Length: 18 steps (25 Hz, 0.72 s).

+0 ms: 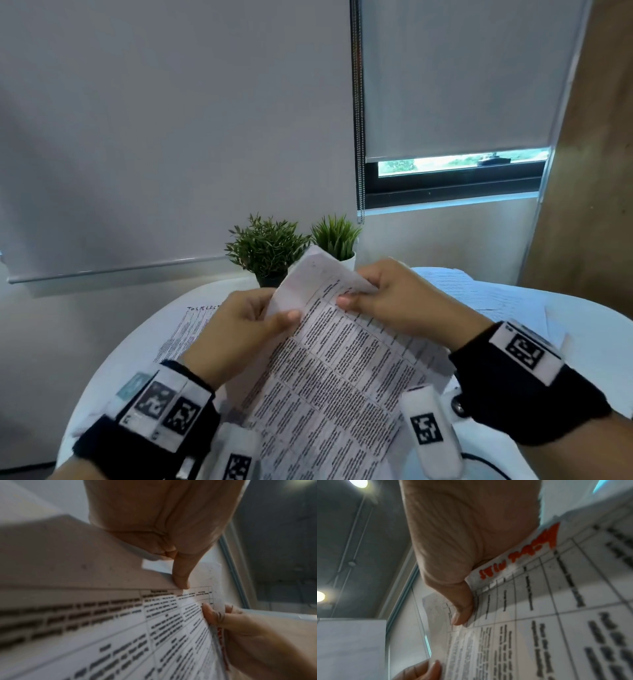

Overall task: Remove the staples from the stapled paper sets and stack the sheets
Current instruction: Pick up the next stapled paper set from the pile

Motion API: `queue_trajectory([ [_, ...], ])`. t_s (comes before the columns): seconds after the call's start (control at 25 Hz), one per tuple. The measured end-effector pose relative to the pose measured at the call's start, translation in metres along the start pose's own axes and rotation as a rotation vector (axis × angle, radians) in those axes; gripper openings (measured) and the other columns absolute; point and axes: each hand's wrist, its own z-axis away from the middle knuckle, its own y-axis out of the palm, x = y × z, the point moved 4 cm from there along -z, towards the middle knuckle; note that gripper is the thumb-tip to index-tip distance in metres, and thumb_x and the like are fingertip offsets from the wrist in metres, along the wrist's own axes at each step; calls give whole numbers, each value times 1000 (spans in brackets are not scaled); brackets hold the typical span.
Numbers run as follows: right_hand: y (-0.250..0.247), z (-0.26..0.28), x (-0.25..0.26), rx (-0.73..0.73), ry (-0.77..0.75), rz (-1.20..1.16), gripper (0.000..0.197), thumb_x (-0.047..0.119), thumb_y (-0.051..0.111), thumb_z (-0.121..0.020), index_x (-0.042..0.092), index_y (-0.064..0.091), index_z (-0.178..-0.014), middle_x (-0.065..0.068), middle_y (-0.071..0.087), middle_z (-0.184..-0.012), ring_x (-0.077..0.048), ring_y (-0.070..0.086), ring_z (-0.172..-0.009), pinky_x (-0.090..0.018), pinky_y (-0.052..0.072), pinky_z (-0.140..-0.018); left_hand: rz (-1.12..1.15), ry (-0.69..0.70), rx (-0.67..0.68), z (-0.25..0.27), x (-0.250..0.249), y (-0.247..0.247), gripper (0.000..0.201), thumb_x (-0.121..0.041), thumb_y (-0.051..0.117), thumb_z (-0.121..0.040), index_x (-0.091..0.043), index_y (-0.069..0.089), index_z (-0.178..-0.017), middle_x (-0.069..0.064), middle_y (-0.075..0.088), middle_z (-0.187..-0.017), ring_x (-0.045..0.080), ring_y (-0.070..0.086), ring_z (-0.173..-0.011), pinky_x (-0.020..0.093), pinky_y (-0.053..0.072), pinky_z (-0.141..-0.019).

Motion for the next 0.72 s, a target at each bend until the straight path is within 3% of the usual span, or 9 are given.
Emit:
queue_trajectory([
  [0.08, 3, -10, -1, 76, -25, 26, 15, 20, 67, -90, 11, 70, -78, -3, 74, -79, -20, 71, -75, -25, 56, -66, 24, -92, -8, 5, 10, 0, 13, -23, 68, -84, -13, 75, -89, 9, 76, -81, 27, 72, -72, 50, 58, -79],
  [0.16, 12, -19, -4, 171, -33, 25, 15, 19, 67, -90, 17, 68, -75, 3, 72, -74, -8, 68, -65, -17, 53, -62, 77, -133, -31, 11, 16, 3, 13, -16, 66, -86, -5, 74, -83, 12, 75, -76, 23, 70, -64, 46, 57, -67],
  [0.28, 19, -41, -23, 188, -3, 19, 25, 35, 60, -94, 17, 66, -77, 6, 67, -71, -6, 62, -59, -16, 50, -60, 172, -216, -161, 28, 30, 11, 21, -3, 57, -92, 4, 71, -78, 22, 71, -70, 24, 66, -54, 31, 53, -48],
  [0.32, 16, -51, -36, 138, 22, 0, 32, 40, 56, -95, 14, 65, -80, 5, 68, -73, -9, 63, -62, -19, 52, -64, 122, -239, -196, 32, 41, 11, 23, -6, 57, -93, 2, 71, -77, 24, 69, -70, 27, 65, -54, 33, 53, -47],
  [0.4, 7, -72, -74, 28, 105, 90, 36, 42, 52, -97, 10, 65, -88, -2, 72, -92, -17, 68, -84, -29, 53, -79, 29, -266, -263, 40, 64, 6, 25, -14, 61, -91, 0, 69, -72, 24, 68, -67, 28, 62, -54, 39, 51, -50],
  [0.48, 6, -84, -109, 65, 213, 477, 33, 40, 49, -99, 9, 62, -103, -9, 65, -117, -23, 60, -102, -32, 47, -86, 13, -317, -325, 48, 80, -3, 28, -23, 69, -85, -1, 68, -67, 20, 65, -60, 24, 57, -54, 32, 44, -55],
  [0.56, 12, -88, -137, 149, 331, 725, 45, 43, 48, -98, 7, 55, -126, -11, 56, -130, -26, 55, -115, -34, 45, -94, 25, -364, -356, 55, 87, -10, 27, -23, 72, -84, -3, 69, -66, 18, 66, -60, 25, 58, -57, 29, 40, -58],
  [0.64, 22, -89, -150, 198, 373, 828, 49, 44, 47, -98, 6, 53, -128, -12, 57, -128, -28, 55, -116, -35, 46, -92, 63, -396, -361, 61, 85, -12, 20, -13, 70, -86, -3, 71, -69, 20, 68, -63, 27, 61, -58, 28, 41, -58],
  [0.72, 32, -91, -160, 254, 366, 878, 39, 40, 45, -98, 12, 56, -121, -10, 60, -117, -30, 59, -109, -35, 47, -87, 162, -412, -371, 64, 81, -11, 17, -8, 66, -88, -1, 73, -73, 22, 69, -65, 29, 64, -58, 28, 45, -58],
])
